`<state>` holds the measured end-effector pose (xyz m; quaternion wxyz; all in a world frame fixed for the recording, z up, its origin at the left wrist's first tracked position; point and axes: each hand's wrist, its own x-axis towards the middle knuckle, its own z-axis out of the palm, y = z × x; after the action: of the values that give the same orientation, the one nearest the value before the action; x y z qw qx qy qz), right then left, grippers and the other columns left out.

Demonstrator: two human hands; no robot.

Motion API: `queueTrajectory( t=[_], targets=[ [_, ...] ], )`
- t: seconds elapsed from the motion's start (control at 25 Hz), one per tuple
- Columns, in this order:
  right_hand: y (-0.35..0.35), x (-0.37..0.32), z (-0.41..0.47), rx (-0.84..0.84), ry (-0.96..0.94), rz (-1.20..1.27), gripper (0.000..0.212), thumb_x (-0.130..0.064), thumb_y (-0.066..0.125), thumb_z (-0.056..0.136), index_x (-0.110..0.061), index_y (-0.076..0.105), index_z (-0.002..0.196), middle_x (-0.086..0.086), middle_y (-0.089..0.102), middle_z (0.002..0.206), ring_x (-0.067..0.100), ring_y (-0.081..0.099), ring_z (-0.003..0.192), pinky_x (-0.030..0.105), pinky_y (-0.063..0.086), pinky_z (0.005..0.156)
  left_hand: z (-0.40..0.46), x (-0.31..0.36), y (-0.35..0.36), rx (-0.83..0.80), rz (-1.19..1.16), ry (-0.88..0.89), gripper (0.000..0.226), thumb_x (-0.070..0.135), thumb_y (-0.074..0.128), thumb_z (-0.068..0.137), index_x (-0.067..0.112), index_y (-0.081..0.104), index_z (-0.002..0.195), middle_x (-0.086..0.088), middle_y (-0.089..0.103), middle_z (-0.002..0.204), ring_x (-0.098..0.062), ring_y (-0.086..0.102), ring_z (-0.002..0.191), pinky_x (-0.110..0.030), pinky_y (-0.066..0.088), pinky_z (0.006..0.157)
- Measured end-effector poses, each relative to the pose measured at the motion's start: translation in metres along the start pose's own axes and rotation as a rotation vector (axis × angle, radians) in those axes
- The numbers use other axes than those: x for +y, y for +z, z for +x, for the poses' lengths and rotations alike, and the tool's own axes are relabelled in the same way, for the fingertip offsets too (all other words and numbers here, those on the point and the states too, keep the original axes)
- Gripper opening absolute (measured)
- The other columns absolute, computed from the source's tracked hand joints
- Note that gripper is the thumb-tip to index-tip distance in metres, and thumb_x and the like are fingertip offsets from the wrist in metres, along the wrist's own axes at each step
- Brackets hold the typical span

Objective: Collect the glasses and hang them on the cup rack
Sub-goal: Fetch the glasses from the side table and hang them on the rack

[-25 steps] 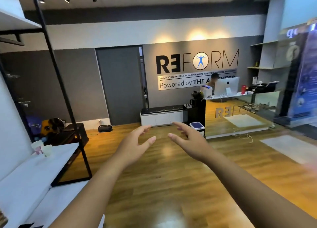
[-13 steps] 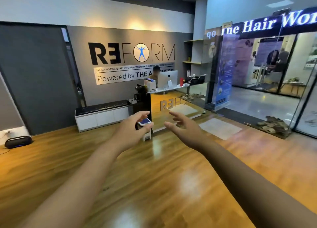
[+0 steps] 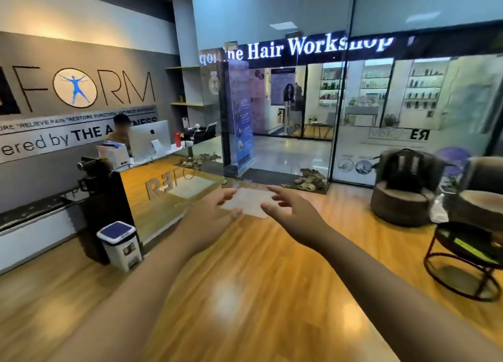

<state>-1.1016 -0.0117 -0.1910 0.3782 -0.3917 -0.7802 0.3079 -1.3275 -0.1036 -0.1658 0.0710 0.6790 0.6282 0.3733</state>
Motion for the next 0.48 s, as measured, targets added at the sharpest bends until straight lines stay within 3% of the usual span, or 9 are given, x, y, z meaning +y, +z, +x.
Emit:
queueTrajectory(
  t=[0.04, 0.24, 0.48],
  targets=[
    [-0.006, 0.011, 0.009, 0.025, 0.017, -0.012, 0.066, -0.064, 0.064, 0.095, -0.039, 0.049, 0.153, -0.004, 0.061, 0.144, 0.012, 0.057, 0.127, 0.031, 0.049, 0.094, 0.018, -0.004, 0.011, -0.021, -0.022, 0.012, 0.050, 0.040, 0.067, 0.100, 0.029, 0.056, 0.147, 0.011, 0.062, 0.135, -0.006, 0.056, 0.120, -0.015, 0.041, 0.089],
    [-0.045, 0.067, 0.065, 0.106, 0.074, -0.079, 0.065, -0.058, 0.064, 0.097, -0.034, 0.047, 0.156, -0.001, 0.060, 0.147, 0.016, 0.057, 0.130, 0.032, 0.049, 0.095, 0.108, -0.014, 0.066, -0.083, -0.074, 0.059, 0.050, 0.039, 0.068, 0.099, 0.029, 0.055, 0.147, 0.008, 0.062, 0.138, -0.011, 0.057, 0.126, -0.039, 0.049, 0.107],
    [-0.105, 0.152, 0.161, 0.128, 0.103, -0.106, 0.065, -0.060, 0.063, 0.097, -0.036, 0.047, 0.156, -0.004, 0.060, 0.148, 0.012, 0.055, 0.132, 0.033, 0.050, 0.101, 0.244, -0.007, 0.152, -0.161, -0.079, 0.137, 0.053, 0.044, 0.066, 0.099, 0.028, 0.054, 0.148, 0.009, 0.063, 0.139, -0.007, 0.057, 0.125, -0.031, 0.049, 0.104]
  ],
)
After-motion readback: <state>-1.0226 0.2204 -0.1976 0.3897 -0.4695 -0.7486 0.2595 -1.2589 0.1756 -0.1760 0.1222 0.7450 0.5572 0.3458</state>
